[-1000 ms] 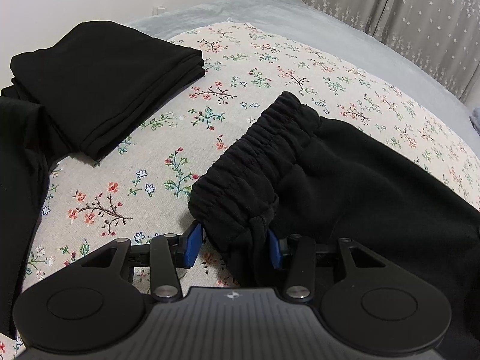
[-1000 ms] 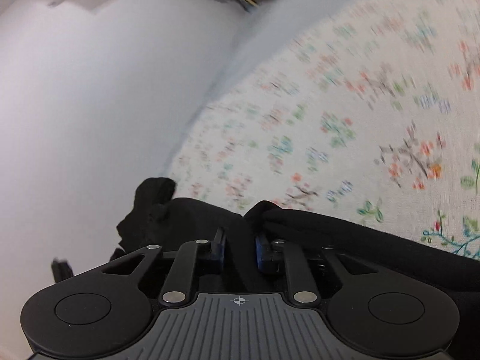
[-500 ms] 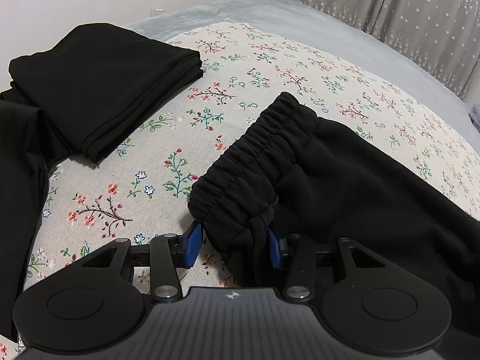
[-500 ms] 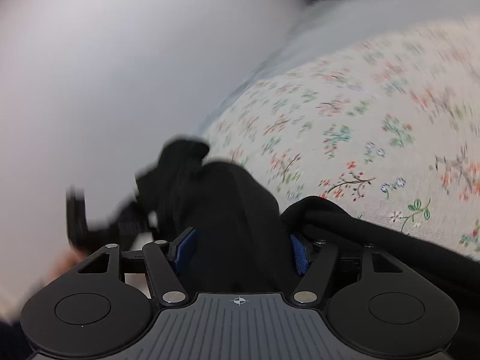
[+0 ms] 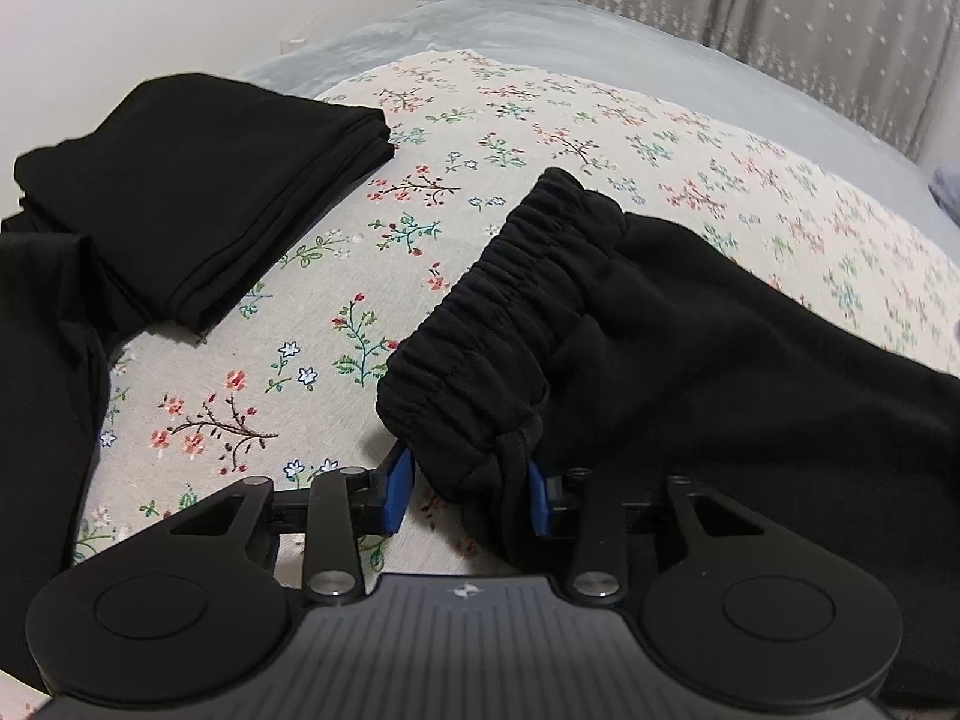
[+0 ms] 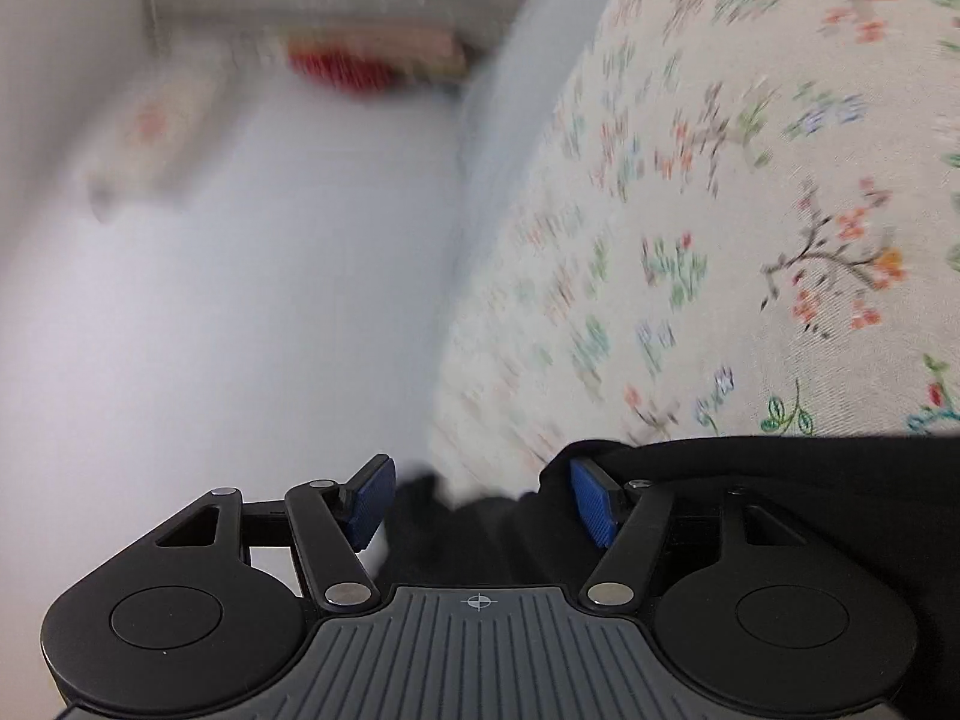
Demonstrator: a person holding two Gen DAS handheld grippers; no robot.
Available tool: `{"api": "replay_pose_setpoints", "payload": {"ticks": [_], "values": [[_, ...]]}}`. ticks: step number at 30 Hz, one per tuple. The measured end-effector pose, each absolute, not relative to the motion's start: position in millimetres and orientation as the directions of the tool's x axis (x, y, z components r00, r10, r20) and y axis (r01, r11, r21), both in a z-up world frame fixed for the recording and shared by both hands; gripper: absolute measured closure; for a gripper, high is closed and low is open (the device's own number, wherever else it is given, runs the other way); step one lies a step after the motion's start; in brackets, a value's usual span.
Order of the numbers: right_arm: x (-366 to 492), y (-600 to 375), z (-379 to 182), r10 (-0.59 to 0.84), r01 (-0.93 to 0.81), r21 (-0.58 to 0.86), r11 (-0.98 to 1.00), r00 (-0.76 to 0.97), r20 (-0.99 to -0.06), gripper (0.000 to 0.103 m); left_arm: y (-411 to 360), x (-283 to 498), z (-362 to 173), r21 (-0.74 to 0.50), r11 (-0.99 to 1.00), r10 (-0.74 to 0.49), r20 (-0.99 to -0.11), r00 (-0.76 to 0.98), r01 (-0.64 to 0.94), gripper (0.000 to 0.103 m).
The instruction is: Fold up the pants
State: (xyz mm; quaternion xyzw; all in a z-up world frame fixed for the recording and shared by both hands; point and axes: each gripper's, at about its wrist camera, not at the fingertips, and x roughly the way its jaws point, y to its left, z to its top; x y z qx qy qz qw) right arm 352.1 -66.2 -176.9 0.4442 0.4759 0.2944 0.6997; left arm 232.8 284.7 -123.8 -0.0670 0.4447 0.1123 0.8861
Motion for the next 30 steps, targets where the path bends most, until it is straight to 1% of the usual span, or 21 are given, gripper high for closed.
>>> {"api": "replay_pose_setpoints", "payload": {"ticks": [1, 4, 5, 6, 8, 12, 15, 17, 19, 22, 24, 26, 27, 30], "values": [[355.1, -65.5, -171.8, 0.825, -0.004, 0.888, 0.46, 0.371, -0.426, 0.045, 285.2, 231.5, -124.1, -0.022, 0.966, 0.136, -0.803, 0.581, -0.256, 0.049], [364.6, -80.8, -163.8, 0.834, 0.009, 0.918, 0.397, 0.415, -0.365, 0.057, 286.5, 228.7, -125.0, -0.023, 0.968, 0.132, -0.799, 0.586, -0.249, 0.05], [366.1, -80.1, -162.1, 0.826, 0.001, 0.906, 0.424, 0.411, -0.386, 0.069, 286.2, 228.4, -124.8, -0.02, 0.969, 0.134, -0.797, 0.588, -0.247, 0.051], [366.5, -76.1, -161.8, 0.812, -0.009, 0.882, 0.472, 0.395, -0.43, 0.081, 284.9, 228.0, -124.5, -0.014, 0.97, 0.135, -0.796, 0.59, -0.241, 0.051], [361.9, -69.6, -168.8, 0.786, -0.006, 0.848, 0.53, 0.378, -0.489, 0.092, 282.3, 227.0, -124.6, 0.001, 0.972, 0.143, -0.792, 0.593, -0.234, 0.051], [363.4, -73.9, -174.9, 0.779, 0.024, 0.852, 0.523, 0.392, -0.489, 0.094, 278.6, 224.5, -124.4, 0.031, 0.976, 0.158, -0.785, 0.599, -0.217, 0.051], [365.9, -68.5, -178.0, 0.75, 0.038, 0.819, 0.572, 0.38, -0.541, 0.095, 275.6, 223.1, -124.6, 0.06, 0.979, 0.169, -0.779, 0.603, -0.197, 0.052], [363.9, -70.4, -178.8, 0.734, 0.052, 0.811, 0.582, 0.396, -0.552, 0.095, 273.3, 222.6, -125.4, 0.082, 0.98, 0.177, -0.776, 0.605, -0.183, 0.053], [361.2, -71.7, -170.2, 0.732, 0.044, 0.824, 0.564, 0.434, -0.525, 0.095, 270.6, 222.2, -126.5, 0.105, 0.98, 0.187, -0.773, 0.606, -0.168, 0.054], [350.9, -75.0, -158.6, 0.745, 0.032, 0.867, 0.497, 0.496, -0.445, 0.095, 264.7, 221.0, -127.9, 0.156, 0.978, 0.21, -0.766, 0.608, -0.141, 0.055], [345.4, -80.3, -160.3, 0.752, 0.044, 0.894, 0.447, 0.523, -0.401, 0.095, 262.2, 220.2, -128.5, 0.184, 0.975, 0.222, -0.761, 0.61, -0.126, 0.055], [342.0, -85.1, -165.5, 0.748, 0.069, 0.91, 0.408, 0.546, -0.377, 0.095, 260.5, 219.4, -129.2, 0.211, 0.971, 0.233, -0.757, 0.611, -0.108, 0.055], [342.1, -84.1, -166.6, 0.735, 0.07, 0.903, 0.424, 0.556, -0.388, 0.096, 258.8, 218.8, -129.7, 0.232, 0.968, 0.239, -0.754, 0.612, -0.093, 0.055], [352.0, -71.9, -163.4, 0.701, 0.028, 0.826, 0.563, 0.514, -0.495, 0.096, 259.9, 217.6, -128.5, 0.242, 0.967, 0.236, -0.755, 0.612, -0.075, 0.055]]}}
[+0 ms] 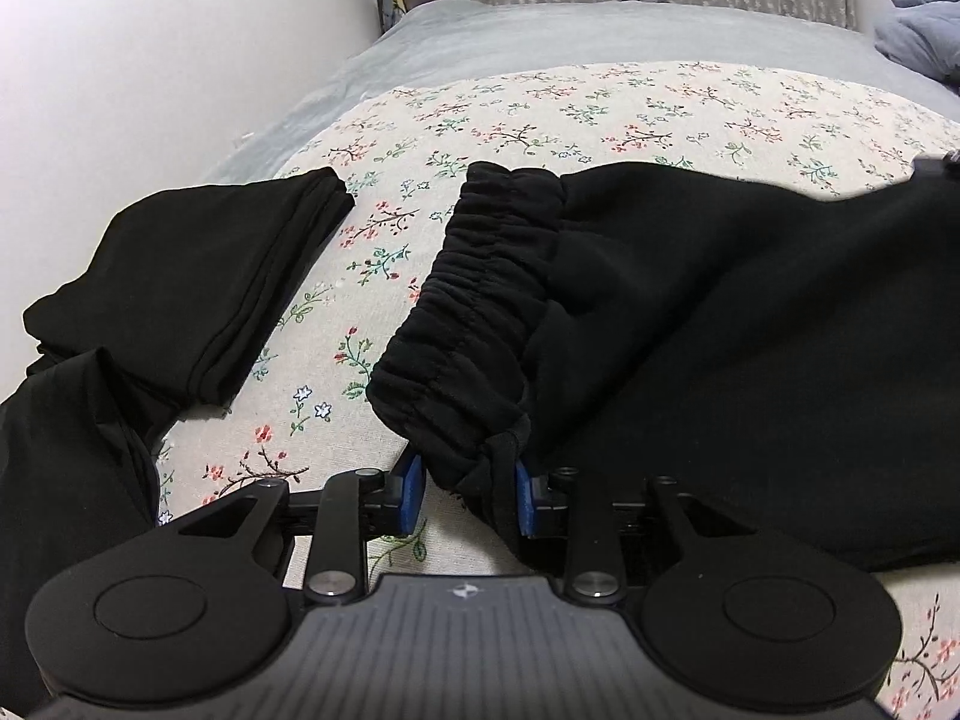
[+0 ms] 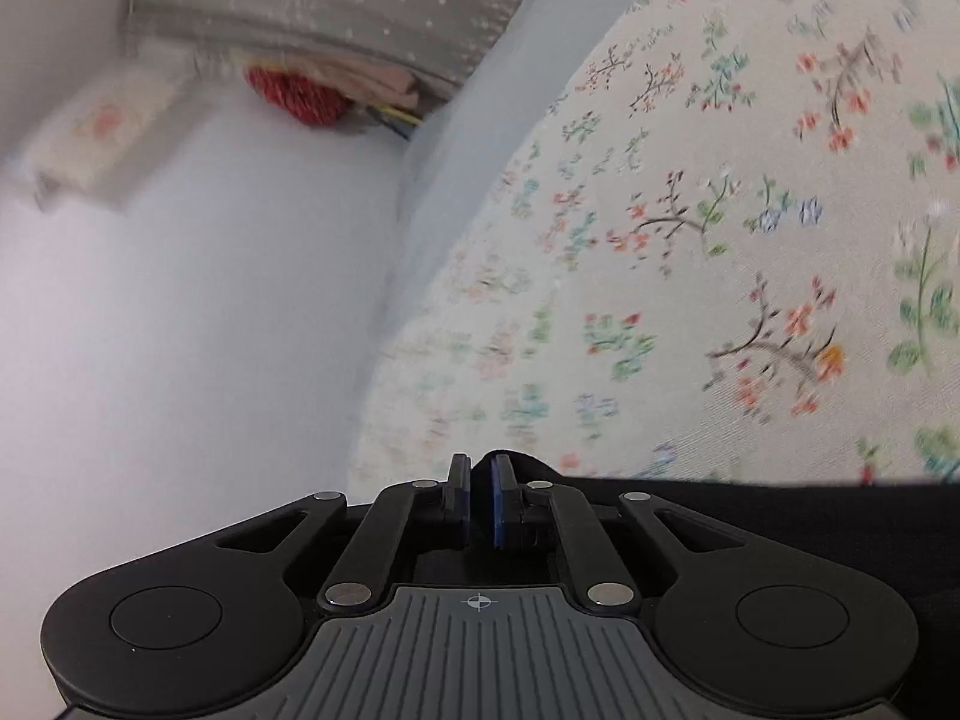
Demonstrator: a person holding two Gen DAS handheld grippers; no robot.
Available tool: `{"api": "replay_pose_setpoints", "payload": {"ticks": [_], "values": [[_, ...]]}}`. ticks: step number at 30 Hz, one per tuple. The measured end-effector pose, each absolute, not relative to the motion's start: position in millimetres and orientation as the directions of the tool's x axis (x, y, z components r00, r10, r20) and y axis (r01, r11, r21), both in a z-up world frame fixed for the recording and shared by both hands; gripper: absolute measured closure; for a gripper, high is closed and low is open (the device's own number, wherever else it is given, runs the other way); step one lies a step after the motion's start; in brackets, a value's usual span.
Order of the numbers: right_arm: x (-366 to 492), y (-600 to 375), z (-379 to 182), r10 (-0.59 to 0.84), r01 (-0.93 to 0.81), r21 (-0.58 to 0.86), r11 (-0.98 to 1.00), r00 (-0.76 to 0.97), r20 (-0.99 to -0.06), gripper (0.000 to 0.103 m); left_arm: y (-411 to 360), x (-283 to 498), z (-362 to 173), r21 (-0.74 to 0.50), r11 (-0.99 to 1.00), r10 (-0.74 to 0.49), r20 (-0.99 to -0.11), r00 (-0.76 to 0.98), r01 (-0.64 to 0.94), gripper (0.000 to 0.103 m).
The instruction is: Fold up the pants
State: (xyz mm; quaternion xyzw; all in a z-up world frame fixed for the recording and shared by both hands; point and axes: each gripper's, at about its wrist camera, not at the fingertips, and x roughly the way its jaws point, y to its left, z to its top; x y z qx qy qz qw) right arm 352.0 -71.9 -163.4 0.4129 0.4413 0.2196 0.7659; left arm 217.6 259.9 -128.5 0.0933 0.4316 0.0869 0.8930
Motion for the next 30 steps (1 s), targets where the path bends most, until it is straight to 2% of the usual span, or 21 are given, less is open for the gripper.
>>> {"api": "replay_pose_setpoints", "payload": {"ticks": [5, 8, 11, 13, 16, 20, 22, 25, 30], "values": [[371.8, -56.7, -162.2, 0.674, -0.002, 0.765, 0.644, 0.473, -0.567, 0.096, 266.1, 219.5, -122.8, 0.206, 0.978, 0.189, -0.776, 0.602, -0.041, 0.054], [365.2, -57.6, -156.1, 0.672, -0.027, 0.762, 0.647, 0.493, -0.553, 0.096, 277.6, 222.0, -109.3, 0.13, 0.991, 0.129, -0.784, 0.608, -0.044, 0.051], [355.4, -63.7, -163.9, 0.672, -0.008, 0.77, 0.638, 0.495, -0.551, 0.096, 301.0, 213.1, -70.7, -0.096, 0.988, 0.025, -0.671, 0.741, -0.12, 0.046], [352.1, -64.5, -167.3, 0.665, 0.004, 0.768, 0.64, 0.498, -0.557, 0.096, 298.6, 215.0, -60.6, -0.135, 0.983, 0.021, -0.6, 0.8, -0.127, 0.044], [350.2, -57.7, -159.0, 0.663, -0.003, 0.772, 0.636, 0.515, -0.544, 0.096, 272.7, 244.5, -76.9, -0.086, 0.994, -0.002, -0.665, 0.747, -0.074, 0.04], [344.7, -65.0, -140.7, 0.667, -0.012, 0.798, 0.602, 0.558, -0.494, 0.096, 246.5, 274.4, -102.7, 0.039, 0.997, 0.075, -0.673, 0.736, -0.066, 0.038], [346.5, -71.7, -137.6, 0.645, 0.005, 0.803, 0.596, 0.593, -0.482, 0.097, 243.5, 285.6, -126.4, 0.142, 0.987, 0.159, -0.737, 0.657, -0.079, 0.038], [357.8, -74.1, -151.4, 0.621, 0.051, 0.795, 0.605, 0.596, -0.51, 0.097, 241.1, 277.5, -125.0, 0.206, 0.978, 0.182, -0.734, 0.655, -0.04, 0.038], [365.4, -69.0, -179.7, 0.576, 0.097, 0.75, 0.654, 0.579, -0.577, 0.098, 248.4, 269.2, -124.0, 0.24, 0.97, 0.202, -0.74, 0.642, -0.028, 0.039]]}}
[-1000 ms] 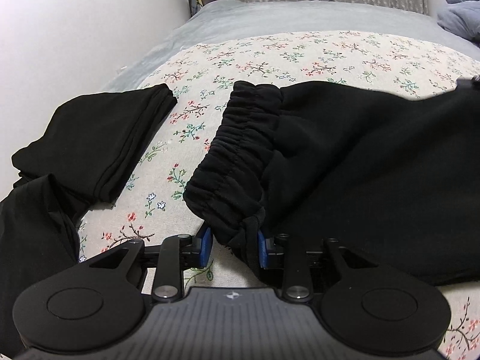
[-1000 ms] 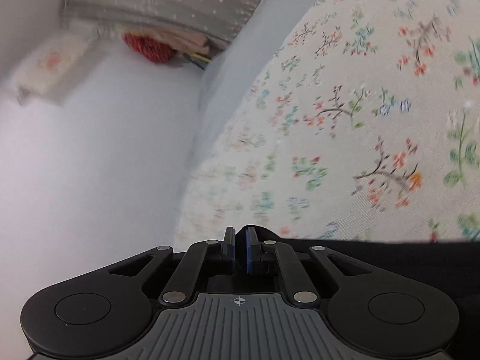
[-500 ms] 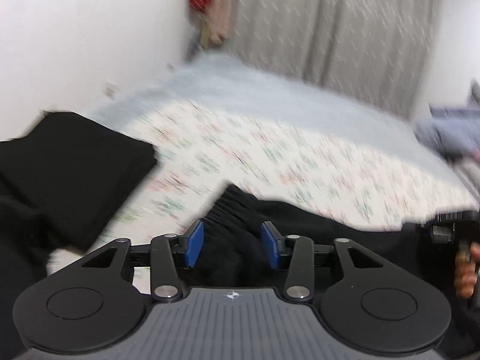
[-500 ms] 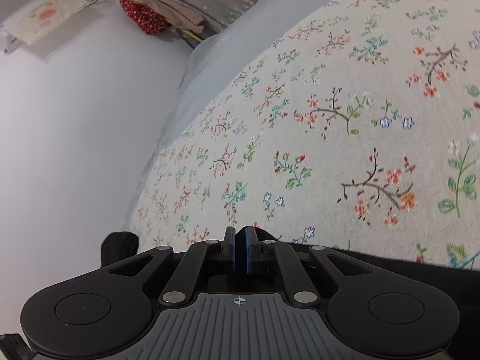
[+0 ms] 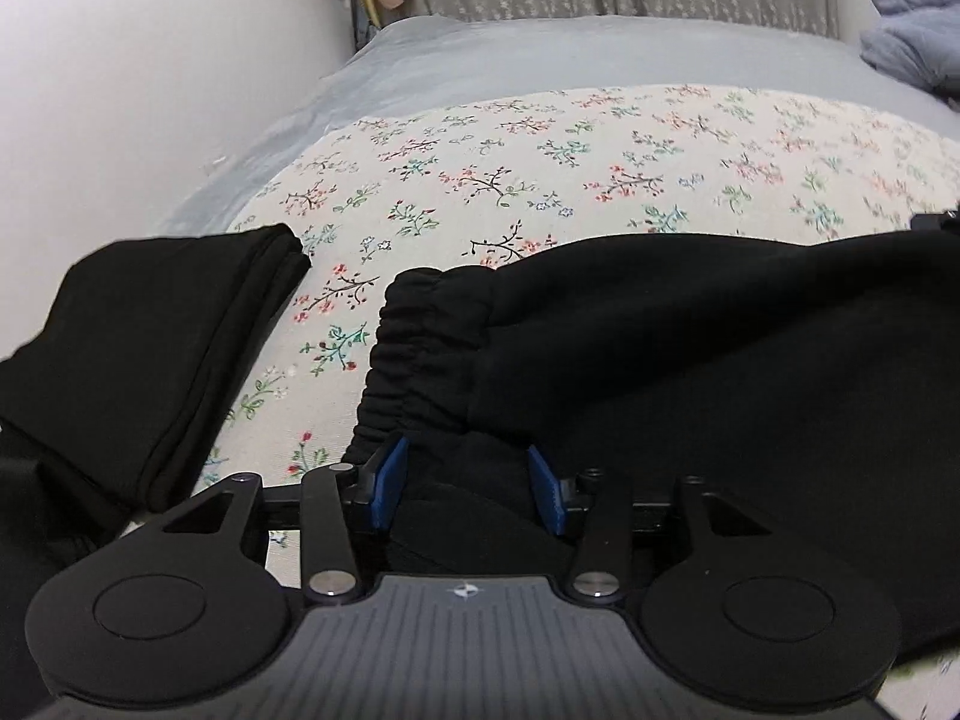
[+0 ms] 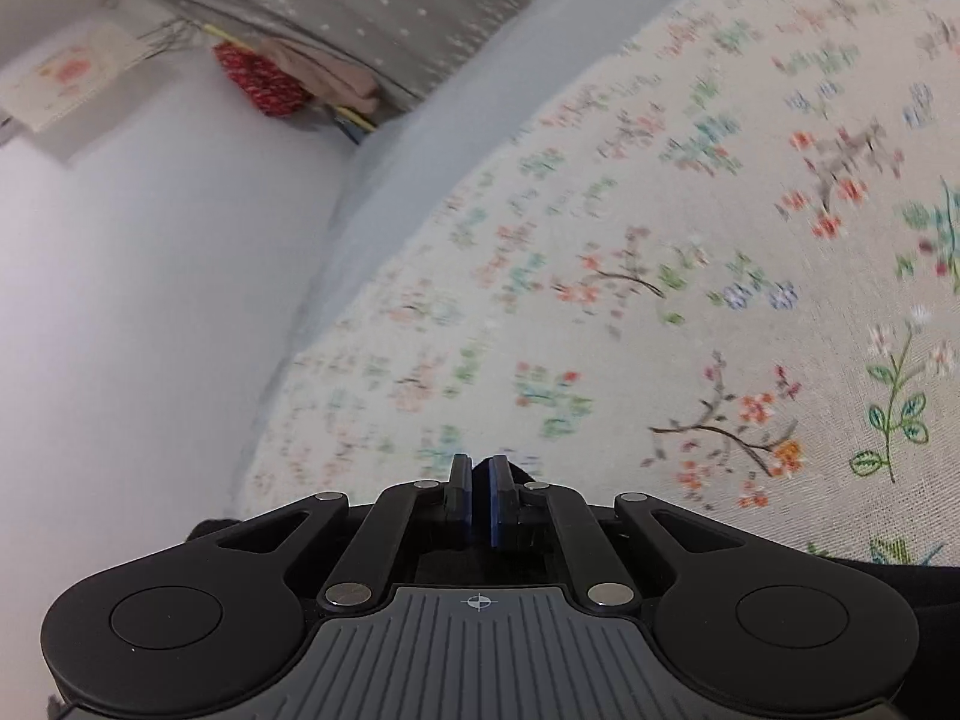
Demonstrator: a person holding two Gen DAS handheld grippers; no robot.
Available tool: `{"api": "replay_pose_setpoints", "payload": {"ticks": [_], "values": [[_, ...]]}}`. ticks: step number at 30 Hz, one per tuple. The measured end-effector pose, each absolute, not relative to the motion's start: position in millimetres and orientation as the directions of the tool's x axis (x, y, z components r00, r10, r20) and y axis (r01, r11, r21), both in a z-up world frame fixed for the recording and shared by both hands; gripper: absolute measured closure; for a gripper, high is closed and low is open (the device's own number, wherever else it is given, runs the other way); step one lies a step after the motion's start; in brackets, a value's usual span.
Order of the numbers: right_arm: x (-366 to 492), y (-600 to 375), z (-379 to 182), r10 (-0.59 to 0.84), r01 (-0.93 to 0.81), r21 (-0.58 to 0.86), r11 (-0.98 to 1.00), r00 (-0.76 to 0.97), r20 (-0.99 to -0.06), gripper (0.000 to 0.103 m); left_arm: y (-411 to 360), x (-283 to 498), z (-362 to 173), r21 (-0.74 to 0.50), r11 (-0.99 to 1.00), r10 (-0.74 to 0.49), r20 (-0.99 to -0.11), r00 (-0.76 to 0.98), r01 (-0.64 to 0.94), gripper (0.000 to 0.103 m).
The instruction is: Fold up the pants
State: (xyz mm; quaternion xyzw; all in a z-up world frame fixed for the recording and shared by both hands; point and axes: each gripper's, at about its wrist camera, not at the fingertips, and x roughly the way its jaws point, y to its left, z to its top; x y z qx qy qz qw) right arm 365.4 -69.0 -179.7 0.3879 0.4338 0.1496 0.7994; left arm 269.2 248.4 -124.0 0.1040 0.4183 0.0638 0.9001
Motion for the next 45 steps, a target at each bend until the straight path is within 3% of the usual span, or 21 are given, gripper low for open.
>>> {"api": "replay_pose_setpoints", "payload": {"ticks": [5, 8, 11, 14, 16, 18, 22, 25, 32, 38, 45], "values": [[359.6, -72.5, -171.3, 0.592, 0.067, 0.786, 0.615, 0.619, -0.516, 0.098, 246.0, 266.2, -121.3, 0.272, 0.962, 0.204, -0.744, 0.637, 0.009, 0.039], [367.5, -61.5, -176.9, 0.535, 0.063, 0.681, 0.73, 0.568, -0.625, 0.098, 257.8, 261.0, -107.0, 0.204, 0.978, 0.135, -0.77, 0.623, 0.04, 0.039], [367.7, -37.4, -164.6, 0.463, -0.064, 0.525, 0.849, 0.57, -0.679, 0.097, 270.3, 244.6, -81.8, 0.105, 0.994, 0.069, -0.743, 0.666, 0.014, 0.039], [359.2, -28.5, -138.7, 0.332, -0.081, 0.364, 0.928, 0.625, -0.707, 0.085, 280.0, 232.7, -56.7, -0.055, 0.998, -0.017, -0.655, 0.756, -0.026, 0.036], [347.0, -37.6, -121.4, 0.336, -0.081, 0.386, 0.919, 0.672, -0.66, 0.081, 276.4, 234.6, -55.2, -0.163, 0.987, -0.096, -0.622, 0.777, -0.009, 0.032], [331.0, -41.7, -109.2, 0.383, -0.127, 0.41, 0.903, 0.669, -0.637, 0.071, 260.5, 245.0, -65.6, -0.205, 0.979, -0.148, -0.647, 0.748, 0.016, 0.032], [300.5, -19.1, -114.7, 0.319, -0.241, 0.213, 0.947, 0.619, -0.718, 0.065, 219.8, 267.4, -95.6, -0.132, 0.99, -0.13, -0.73, 0.67, 0.049, 0.032], [281.2, -16.8, -138.8, 0.275, -0.292, 0.119, 0.949, 0.582, -0.765, 0.065, 206.5, 278.5, -124.4, 0.037, 0.999, 0.018, -0.814, 0.581, 0.021, 0.032], [225.7, -59.9, -136.8, 0.207, -0.296, 0.018, 0.955, 0.622, -0.756, 0.066, 215.4, 266.1, -129.2, 0.084, 0.996, 0.048, -0.816, 0.575, 0.036, 0.036], [164.2, -87.1, -134.6, 0.117, -0.256, -0.053, 0.965, 0.605, -0.788, 0.054, 217.8, 264.7, -128.6, 0.099, 0.994, 0.059, -0.815, 0.576, 0.038, 0.038], [146.7, -103.9, -123.7, 0.122, -0.265, -0.03, 0.964, 0.537, -0.834, 0.051, 215.0, 258.1, -124.9, 0.112, 0.993, 0.068, -0.812, 0.579, 0.04, 0.037]]}}
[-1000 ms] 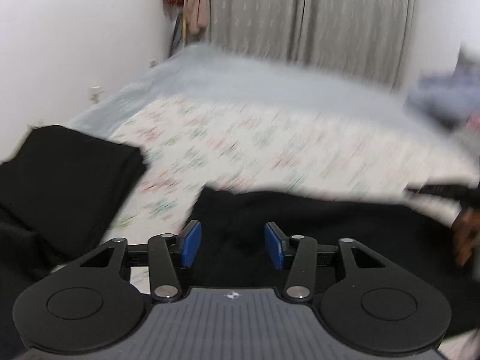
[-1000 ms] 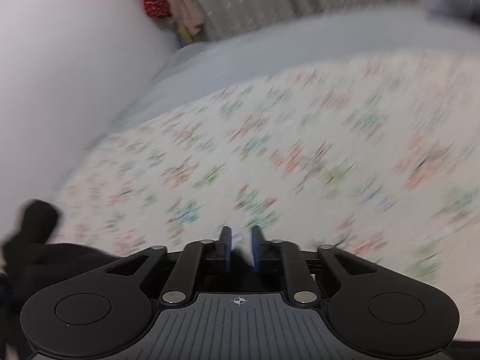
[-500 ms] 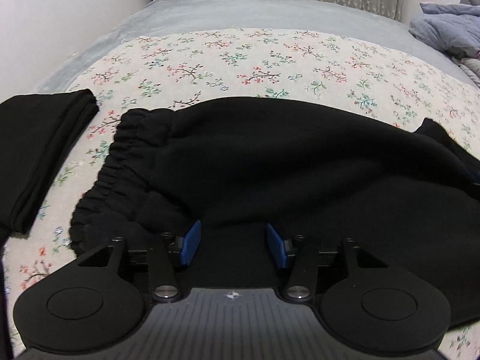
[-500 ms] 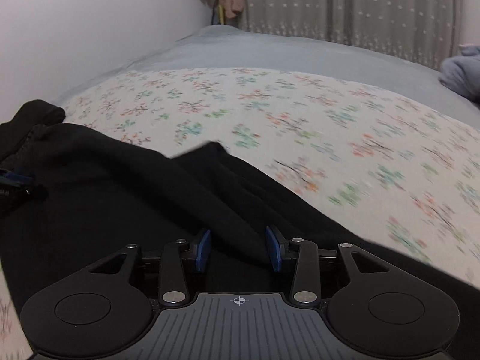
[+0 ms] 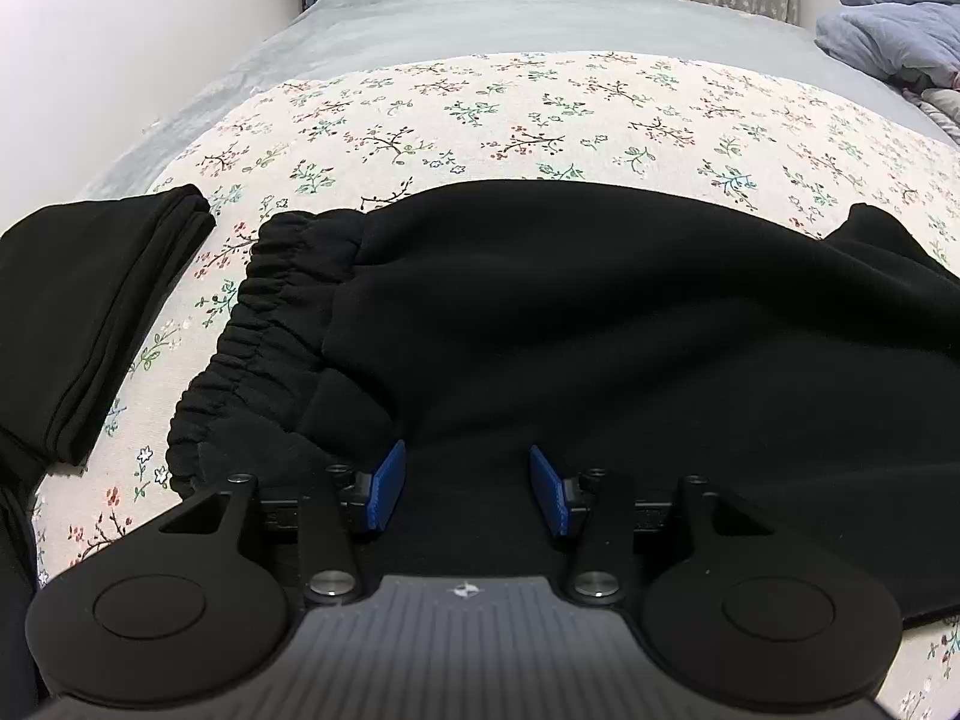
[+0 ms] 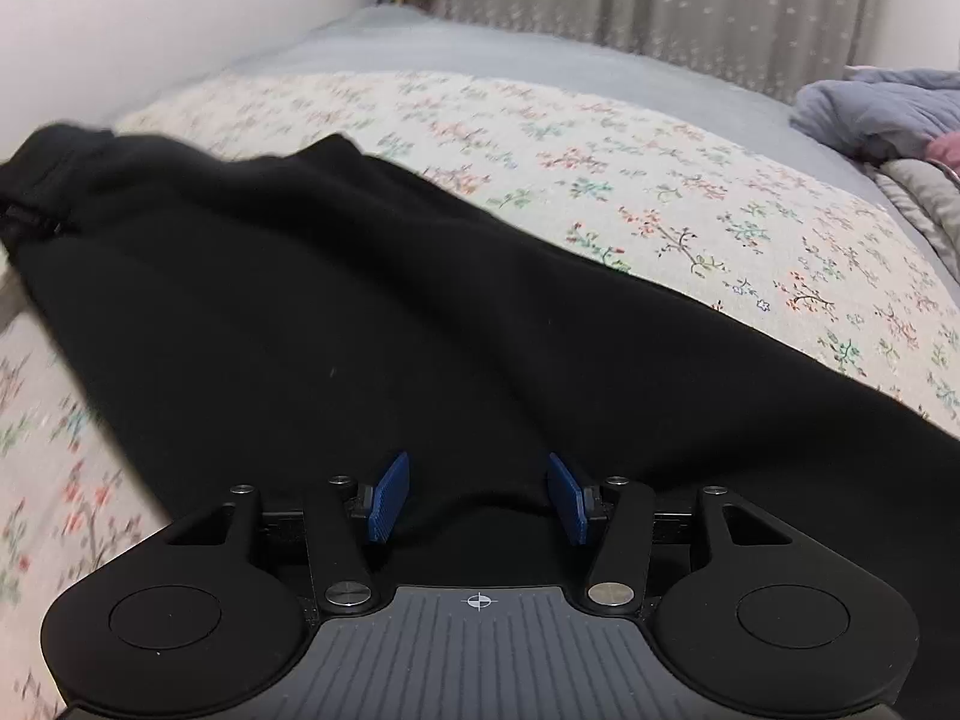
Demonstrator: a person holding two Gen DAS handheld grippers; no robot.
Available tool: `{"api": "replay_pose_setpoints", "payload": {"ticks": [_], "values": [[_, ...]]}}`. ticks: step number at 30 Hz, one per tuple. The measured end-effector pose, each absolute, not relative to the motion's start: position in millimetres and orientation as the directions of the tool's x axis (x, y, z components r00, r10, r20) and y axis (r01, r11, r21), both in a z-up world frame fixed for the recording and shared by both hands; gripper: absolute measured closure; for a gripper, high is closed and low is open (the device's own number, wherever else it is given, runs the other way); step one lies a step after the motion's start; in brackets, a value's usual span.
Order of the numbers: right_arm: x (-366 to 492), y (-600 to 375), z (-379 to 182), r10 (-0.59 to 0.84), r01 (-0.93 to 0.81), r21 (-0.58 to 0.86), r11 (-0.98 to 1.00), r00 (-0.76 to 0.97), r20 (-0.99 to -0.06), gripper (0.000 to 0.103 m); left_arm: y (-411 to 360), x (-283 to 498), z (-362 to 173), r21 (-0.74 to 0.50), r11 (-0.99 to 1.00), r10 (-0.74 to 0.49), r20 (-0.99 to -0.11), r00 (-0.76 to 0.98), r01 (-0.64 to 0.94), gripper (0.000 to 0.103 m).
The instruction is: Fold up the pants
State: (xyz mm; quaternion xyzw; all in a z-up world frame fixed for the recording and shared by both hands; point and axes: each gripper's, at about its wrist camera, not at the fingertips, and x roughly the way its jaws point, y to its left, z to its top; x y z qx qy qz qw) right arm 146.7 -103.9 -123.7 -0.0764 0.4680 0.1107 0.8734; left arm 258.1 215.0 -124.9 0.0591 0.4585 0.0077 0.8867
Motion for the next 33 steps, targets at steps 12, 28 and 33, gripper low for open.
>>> {"api": "replay_pose_setpoints", "payload": {"ticks": [12, 28, 33], "values": [[174.2, -164.4, -95.7, 0.125, -0.129, 0.056, 0.99, 0.626, -0.77, 0.031, 173.6, 263.0, -45.7, -0.28, 0.927, -0.372, -0.619, 0.691, 0.249, 0.028], [151.9, -124.3, -120.5, 0.221, -0.342, 0.042, 0.939, 0.504, -0.835, 0.045, 18.6, 387.4, -121.8, -0.008, 0.888, -0.268, -0.821, 0.504, 0.46, 0.074], [141.5, -113.2, -115.6, 0.233, -0.368, 0.041, 0.929, 0.497, -0.836, 0.088, 20.9, 395.1, -110.2, -0.037, 0.91, -0.28, -0.79, 0.545, 0.413, 0.079]]}}
